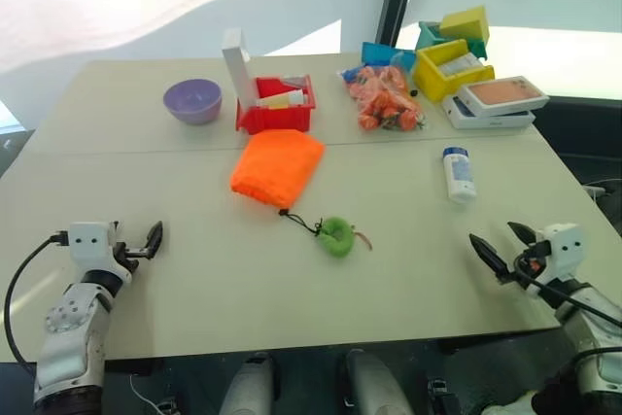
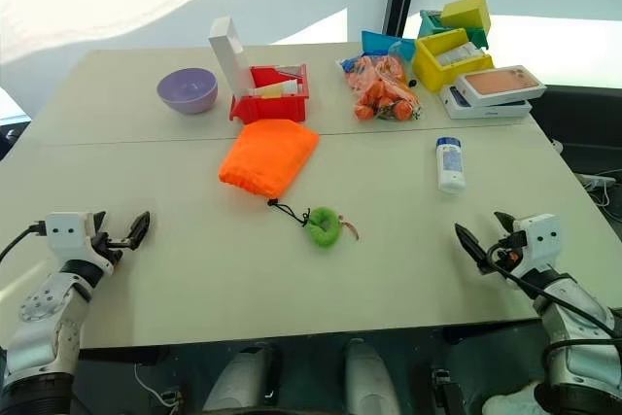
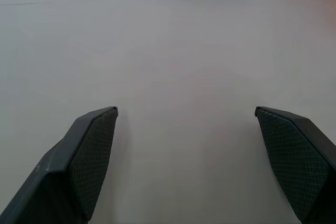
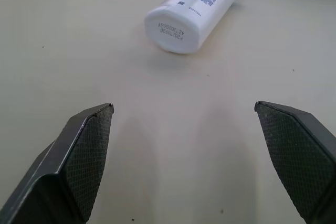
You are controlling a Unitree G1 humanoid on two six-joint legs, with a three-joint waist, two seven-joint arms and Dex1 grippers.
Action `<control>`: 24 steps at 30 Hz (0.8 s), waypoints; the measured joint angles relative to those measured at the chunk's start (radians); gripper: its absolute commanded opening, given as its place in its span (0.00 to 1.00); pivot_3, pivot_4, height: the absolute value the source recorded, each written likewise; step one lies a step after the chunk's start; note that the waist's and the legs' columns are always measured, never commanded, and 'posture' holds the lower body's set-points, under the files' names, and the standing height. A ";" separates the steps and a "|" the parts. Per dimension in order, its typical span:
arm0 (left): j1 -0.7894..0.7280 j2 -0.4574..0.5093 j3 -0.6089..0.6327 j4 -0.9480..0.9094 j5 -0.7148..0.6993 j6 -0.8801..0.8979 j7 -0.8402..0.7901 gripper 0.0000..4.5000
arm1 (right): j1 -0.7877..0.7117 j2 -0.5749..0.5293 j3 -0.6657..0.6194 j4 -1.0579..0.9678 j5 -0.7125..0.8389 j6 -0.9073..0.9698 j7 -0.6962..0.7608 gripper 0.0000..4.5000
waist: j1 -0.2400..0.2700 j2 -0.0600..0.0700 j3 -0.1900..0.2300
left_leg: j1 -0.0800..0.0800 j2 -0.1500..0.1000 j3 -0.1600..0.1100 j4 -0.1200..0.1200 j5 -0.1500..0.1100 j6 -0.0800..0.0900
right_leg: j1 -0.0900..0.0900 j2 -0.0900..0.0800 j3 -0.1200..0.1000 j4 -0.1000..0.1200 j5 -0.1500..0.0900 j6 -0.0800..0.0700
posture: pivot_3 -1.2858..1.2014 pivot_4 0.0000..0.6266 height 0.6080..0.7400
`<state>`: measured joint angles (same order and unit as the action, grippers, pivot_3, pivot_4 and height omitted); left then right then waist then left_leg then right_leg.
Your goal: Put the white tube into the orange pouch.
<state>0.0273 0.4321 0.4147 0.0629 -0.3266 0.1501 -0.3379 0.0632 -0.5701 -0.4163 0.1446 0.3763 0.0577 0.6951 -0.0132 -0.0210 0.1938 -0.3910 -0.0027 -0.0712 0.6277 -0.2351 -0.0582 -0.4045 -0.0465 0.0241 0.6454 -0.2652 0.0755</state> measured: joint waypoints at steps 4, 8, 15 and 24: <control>-0.001 0.000 0.000 0.000 0.000 0.000 0.005 1.00 | -0.006 0.000 0.010 0.000 -0.001 -0.002 -0.001 0.99 | 0.001 0.000 0.000 | 0.000 0.000 0.000 0.000 0.000 0.000 | 0.000 0.000 0.000 0.000 0.000 0.000 | 0.52 0.24 1.00; -0.004 0.000 -0.006 -0.013 -0.013 0.025 -0.012 1.00 | 0.003 0.002 0.025 -0.023 0.001 0.004 0.009 0.99 | 0.001 0.000 0.000 | 0.000 0.000 0.000 0.000 0.000 0.000 | 0.000 0.000 0.000 0.000 0.000 0.000 | 0.52 0.24 1.00; -0.054 0.003 -0.090 -0.119 -0.015 0.012 -0.080 1.00 | -0.030 0.016 0.115 -0.186 0.037 0.089 0.019 0.99 | 0.001 0.000 0.000 | 0.000 0.000 0.000 0.001 0.000 0.000 | 0.000 0.000 0.000 0.001 0.000 0.000 | 0.52 0.24 1.00; -0.192 0.136 -0.337 -0.048 0.301 -0.235 -0.143 1.00 | -0.040 0.022 0.342 -0.448 -0.023 0.136 0.035 0.99 | 0.002 0.000 0.000 | -0.001 -0.001 -0.001 -0.001 0.000 0.000 | -0.001 0.001 0.000 0.000 0.000 0.000 | 0.52 0.24 1.00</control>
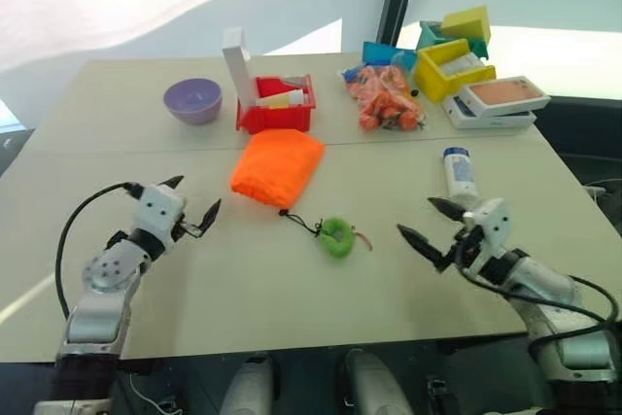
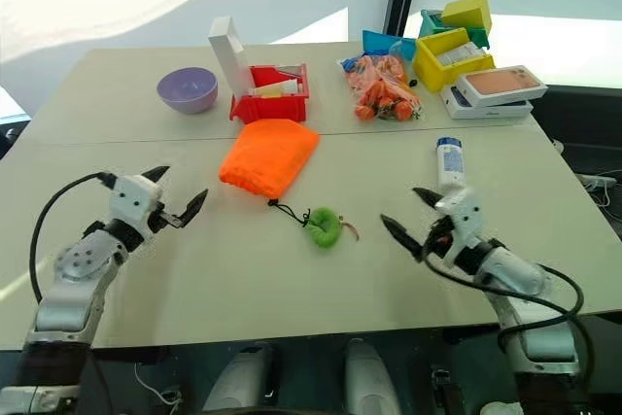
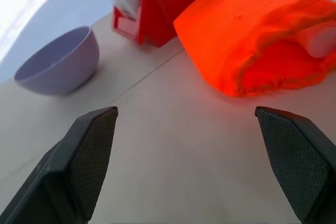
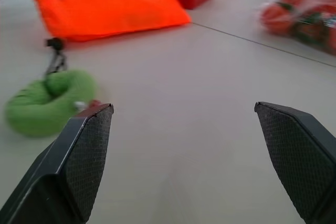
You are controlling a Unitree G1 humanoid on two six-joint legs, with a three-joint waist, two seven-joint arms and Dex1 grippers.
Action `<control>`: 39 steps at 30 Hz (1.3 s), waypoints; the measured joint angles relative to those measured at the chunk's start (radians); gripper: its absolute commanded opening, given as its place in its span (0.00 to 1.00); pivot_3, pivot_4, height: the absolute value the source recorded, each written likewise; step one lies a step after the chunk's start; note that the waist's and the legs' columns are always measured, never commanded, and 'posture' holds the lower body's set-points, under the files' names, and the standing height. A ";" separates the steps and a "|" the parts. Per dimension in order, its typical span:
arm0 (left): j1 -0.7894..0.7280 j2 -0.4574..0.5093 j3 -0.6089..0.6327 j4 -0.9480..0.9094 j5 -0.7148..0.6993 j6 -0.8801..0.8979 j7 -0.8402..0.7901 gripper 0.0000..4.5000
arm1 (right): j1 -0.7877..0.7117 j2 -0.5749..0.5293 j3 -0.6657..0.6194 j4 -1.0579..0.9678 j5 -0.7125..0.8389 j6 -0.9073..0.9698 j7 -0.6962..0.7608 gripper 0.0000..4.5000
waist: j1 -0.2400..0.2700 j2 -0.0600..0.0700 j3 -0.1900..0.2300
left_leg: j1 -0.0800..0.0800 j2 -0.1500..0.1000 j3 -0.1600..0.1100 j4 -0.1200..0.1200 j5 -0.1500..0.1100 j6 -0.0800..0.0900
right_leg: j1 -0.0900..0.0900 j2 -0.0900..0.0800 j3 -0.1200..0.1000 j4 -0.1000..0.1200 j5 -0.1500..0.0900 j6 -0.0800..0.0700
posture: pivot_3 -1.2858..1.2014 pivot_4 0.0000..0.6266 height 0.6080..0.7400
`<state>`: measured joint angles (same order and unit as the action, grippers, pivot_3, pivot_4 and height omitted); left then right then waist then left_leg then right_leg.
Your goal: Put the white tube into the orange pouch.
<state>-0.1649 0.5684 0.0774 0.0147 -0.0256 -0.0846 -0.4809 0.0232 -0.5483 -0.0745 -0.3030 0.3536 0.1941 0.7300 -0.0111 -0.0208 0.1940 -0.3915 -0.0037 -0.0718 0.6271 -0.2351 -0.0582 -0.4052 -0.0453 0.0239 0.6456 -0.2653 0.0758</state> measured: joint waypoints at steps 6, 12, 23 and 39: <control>-0.098 -0.009 -0.085 0.114 0.093 -0.098 0.001 1.00 | -0.027 0.029 0.102 -0.058 -0.039 -0.002 -0.016 0.99 | 0.000 0.000 0.000 | 0.000 0.000 0.000 0.001 0.000 0.000 | 0.000 -0.001 0.000 0.000 0.000 0.001 | 0.52 0.24 1.00; -0.226 -0.031 -0.138 0.248 0.160 -0.149 0.017 1.00 | -0.058 0.057 0.163 -0.063 -0.080 -0.006 -0.024 0.99 | 0.000 0.000 0.000 | 0.000 -0.001 -0.001 0.001 0.000 0.000 | 0.000 0.000 -0.001 0.001 0.002 0.004 | 0.52 0.24 1.00; -0.373 -0.060 -0.184 0.476 0.202 -0.280 0.022 0.07 | -0.080 0.076 0.177 -0.053 -0.117 -0.019 -0.047 1.00 | -0.002 0.000 0.000 | 0.000 -0.001 -0.001 0.001 0.000 0.000 | 0.000 0.000 -0.002 0.002 0.003 0.006 | 0.52 0.24 1.00; -0.279 -0.078 -0.140 0.288 0.050 -0.099 -0.078 0.01 | -0.269 0.132 -0.128 0.309 -0.296 0.018 -0.559 1.00 | -0.003 0.000 0.000 | 0.000 -0.001 -0.001 0.002 0.000 0.000 | 0.000 0.000 -0.001 0.003 0.004 0.006 | 0.52 0.24 1.00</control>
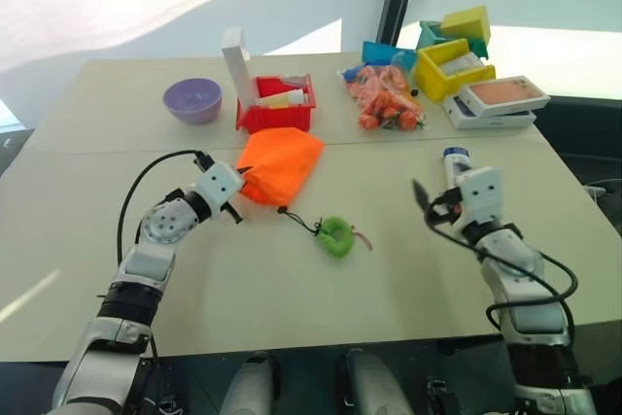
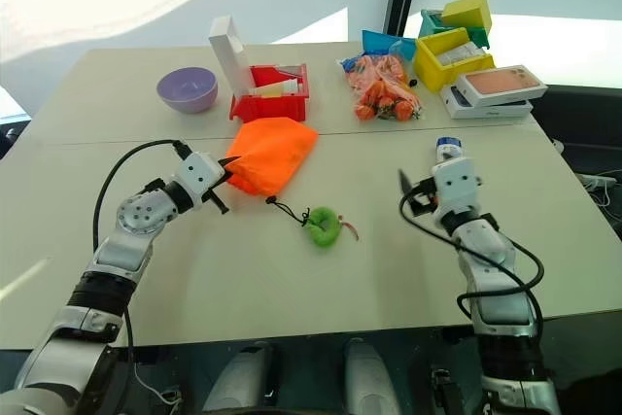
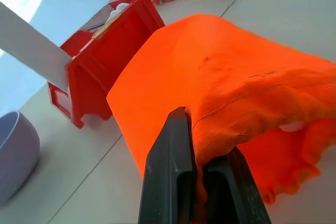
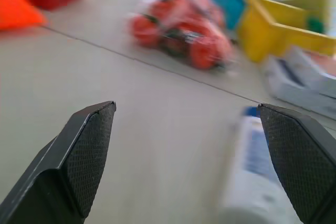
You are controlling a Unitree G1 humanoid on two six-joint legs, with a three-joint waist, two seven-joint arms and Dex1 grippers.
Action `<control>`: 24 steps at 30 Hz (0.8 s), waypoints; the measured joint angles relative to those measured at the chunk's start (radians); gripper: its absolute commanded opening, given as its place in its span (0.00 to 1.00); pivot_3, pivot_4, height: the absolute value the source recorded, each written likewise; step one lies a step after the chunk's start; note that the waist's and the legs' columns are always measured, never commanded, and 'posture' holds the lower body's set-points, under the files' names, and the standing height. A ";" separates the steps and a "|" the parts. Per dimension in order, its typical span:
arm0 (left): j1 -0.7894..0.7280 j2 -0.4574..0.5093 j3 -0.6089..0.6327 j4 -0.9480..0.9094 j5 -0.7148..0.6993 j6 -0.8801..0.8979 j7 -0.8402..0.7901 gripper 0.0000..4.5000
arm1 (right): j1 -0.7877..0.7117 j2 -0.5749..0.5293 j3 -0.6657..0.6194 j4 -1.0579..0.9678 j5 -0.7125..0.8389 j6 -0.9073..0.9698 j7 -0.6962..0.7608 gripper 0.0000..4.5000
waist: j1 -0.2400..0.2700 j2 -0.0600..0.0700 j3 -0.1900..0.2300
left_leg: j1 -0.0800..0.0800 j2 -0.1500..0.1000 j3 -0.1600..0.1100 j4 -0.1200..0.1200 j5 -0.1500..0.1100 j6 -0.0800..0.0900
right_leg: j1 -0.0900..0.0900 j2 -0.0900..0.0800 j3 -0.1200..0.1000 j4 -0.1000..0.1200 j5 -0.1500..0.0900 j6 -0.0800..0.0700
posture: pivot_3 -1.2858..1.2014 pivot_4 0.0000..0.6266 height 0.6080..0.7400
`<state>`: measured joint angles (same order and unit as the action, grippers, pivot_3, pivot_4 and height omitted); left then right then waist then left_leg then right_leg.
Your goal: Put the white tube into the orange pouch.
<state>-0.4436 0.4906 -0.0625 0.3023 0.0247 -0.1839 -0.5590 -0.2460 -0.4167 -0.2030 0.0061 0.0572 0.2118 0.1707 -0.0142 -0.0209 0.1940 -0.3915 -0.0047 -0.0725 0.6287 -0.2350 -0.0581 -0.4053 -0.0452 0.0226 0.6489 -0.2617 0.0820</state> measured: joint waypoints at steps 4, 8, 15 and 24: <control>0.023 -0.016 0.000 -0.048 -0.006 0.044 0.000 0.01 | -0.088 0.038 -0.045 0.173 0.012 0.033 -0.073 1.00 | -0.003 0.000 0.000 | 0.000 0.000 0.000 0.000 0.000 0.000 | 0.000 0.001 0.000 0.001 0.000 0.000 | 0.52 0.24 1.00; 0.042 -0.021 -0.001 -0.079 -0.005 0.067 -0.001 0.01 | -0.147 0.072 -0.097 0.275 0.072 0.073 -0.103 1.00 | -0.003 0.001 0.000 | 0.000 0.000 0.000 0.000 0.000 0.000 | 0.000 0.001 0.000 0.001 0.000 0.000 | 0.52 0.24 1.00; 0.048 -0.021 -0.001 -0.094 -0.004 0.086 0.000 0.00 | -0.164 0.085 -0.115 0.311 0.115 0.088 -0.115 0.81 | -0.003 0.001 0.000 | 0.000 0.000 0.000 0.000 0.000 0.000 | 0.000 0.001 0.001 0.001 0.000 0.000 | 0.52 0.24 1.00; 0.056 -0.021 0.000 -0.123 -0.016 0.118 -0.011 0.00 | -0.146 0.103 -0.120 0.272 0.148 0.087 -0.111 0.37 | -0.004 0.001 0.000 | 0.000 0.000 0.000 0.000 0.000 0.000 | 0.000 0.001 0.001 0.001 0.000 0.000 | 0.52 0.24 1.00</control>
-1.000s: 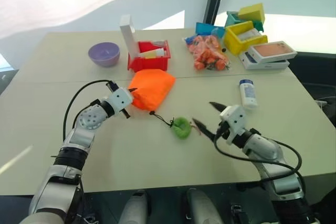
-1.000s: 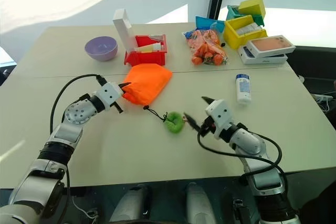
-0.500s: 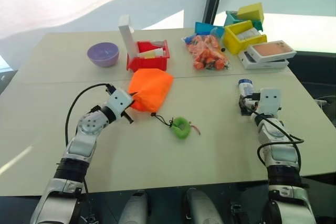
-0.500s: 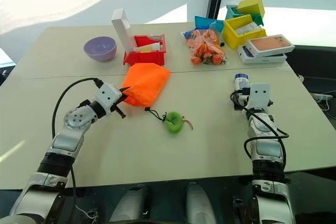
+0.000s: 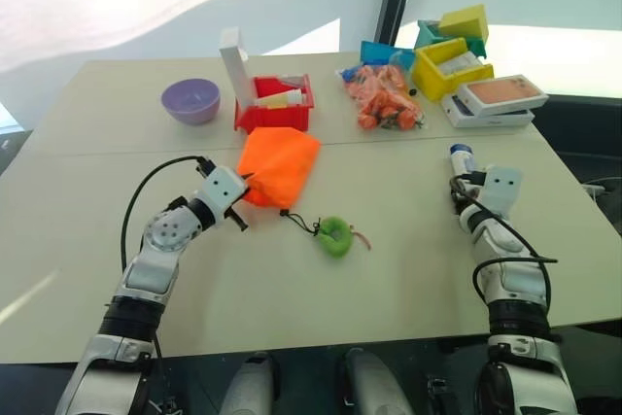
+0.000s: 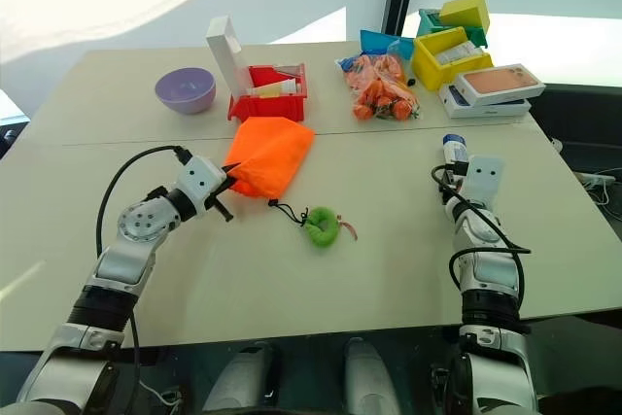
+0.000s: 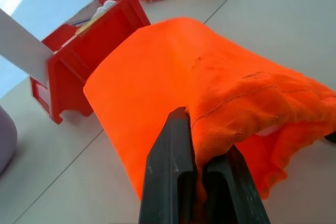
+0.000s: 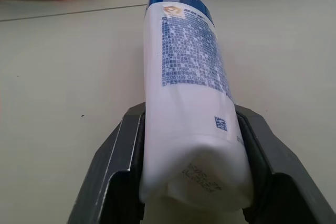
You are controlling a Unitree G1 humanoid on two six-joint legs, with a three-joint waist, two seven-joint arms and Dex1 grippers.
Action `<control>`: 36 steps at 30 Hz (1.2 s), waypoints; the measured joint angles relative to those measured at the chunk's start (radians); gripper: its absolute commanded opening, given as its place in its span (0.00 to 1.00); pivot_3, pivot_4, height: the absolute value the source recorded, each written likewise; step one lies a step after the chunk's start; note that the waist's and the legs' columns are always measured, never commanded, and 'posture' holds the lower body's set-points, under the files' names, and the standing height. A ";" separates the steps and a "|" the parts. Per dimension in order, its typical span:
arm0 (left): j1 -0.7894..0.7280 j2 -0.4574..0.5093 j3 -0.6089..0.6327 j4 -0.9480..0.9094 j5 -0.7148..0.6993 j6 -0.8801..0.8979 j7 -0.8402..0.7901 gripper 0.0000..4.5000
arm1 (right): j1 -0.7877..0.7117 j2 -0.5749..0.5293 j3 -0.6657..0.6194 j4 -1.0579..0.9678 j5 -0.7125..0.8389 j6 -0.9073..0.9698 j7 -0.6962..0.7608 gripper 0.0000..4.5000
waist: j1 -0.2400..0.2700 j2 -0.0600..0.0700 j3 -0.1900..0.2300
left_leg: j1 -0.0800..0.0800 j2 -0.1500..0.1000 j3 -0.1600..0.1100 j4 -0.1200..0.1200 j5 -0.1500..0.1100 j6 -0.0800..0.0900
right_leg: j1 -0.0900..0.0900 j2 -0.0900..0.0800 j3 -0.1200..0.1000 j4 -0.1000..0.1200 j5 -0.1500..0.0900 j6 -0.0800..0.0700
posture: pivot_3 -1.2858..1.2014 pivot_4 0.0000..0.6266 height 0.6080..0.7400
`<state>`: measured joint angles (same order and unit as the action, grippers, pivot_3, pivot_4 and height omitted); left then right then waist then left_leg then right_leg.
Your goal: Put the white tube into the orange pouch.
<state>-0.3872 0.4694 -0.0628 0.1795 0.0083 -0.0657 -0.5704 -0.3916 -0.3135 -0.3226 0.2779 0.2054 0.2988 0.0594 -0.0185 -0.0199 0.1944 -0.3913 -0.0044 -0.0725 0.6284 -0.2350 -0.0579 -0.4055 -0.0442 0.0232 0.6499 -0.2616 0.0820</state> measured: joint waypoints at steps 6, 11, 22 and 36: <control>-0.001 0.014 0.027 -0.092 -0.097 0.181 -0.060 0.00 | 0.084 -0.024 0.103 -0.162 0.009 -0.037 0.180 0.37 | -0.006 0.001 0.000 | 0.000 0.000 0.000 0.000 0.000 0.000 | 0.000 0.001 0.000 0.000 0.000 0.000 | 0.52 0.24 1.00; -0.018 0.078 0.068 -0.233 -0.195 0.469 -0.088 0.00 | 0.145 -0.059 0.268 -0.415 0.100 -0.009 0.437 0.37 | -0.021 0.001 0.001 | 0.000 0.001 -0.003 0.000 0.000 0.000 | 0.000 0.002 -0.001 0.001 0.000 0.000 | 0.52 0.24 1.00; -0.113 0.133 0.129 -0.425 -0.404 0.986 -0.075 0.00 | 0.141 -0.076 0.549 -0.617 0.155 0.179 0.608 0.37 | -0.022 0.000 0.001 | 0.000 0.000 -0.003 0.001 0.000 0.000 | 0.000 0.001 -0.001 0.001 0.000 0.000 | 0.52 0.24 1.00; -0.119 0.164 0.135 -0.453 -0.488 1.061 -0.079 0.00 | 0.033 0.097 0.638 -0.449 0.039 0.216 0.486 0.37 | -0.023 0.000 0.001 | -0.001 0.000 -0.003 0.000 0.000 0.000 | -0.001 0.001 -0.001 0.000 0.000 0.000 | 0.52 0.24 1.00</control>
<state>-0.5063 0.6332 0.0718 -0.2733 -0.4794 0.9950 -0.6497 -0.3586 -0.2161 0.3154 -0.1714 0.2446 0.5149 0.5450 -0.0410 -0.0196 0.1950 -0.3921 -0.0041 -0.0759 0.6285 -0.2349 -0.0581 -0.4068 -0.0434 0.0223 0.6504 -0.2621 0.0820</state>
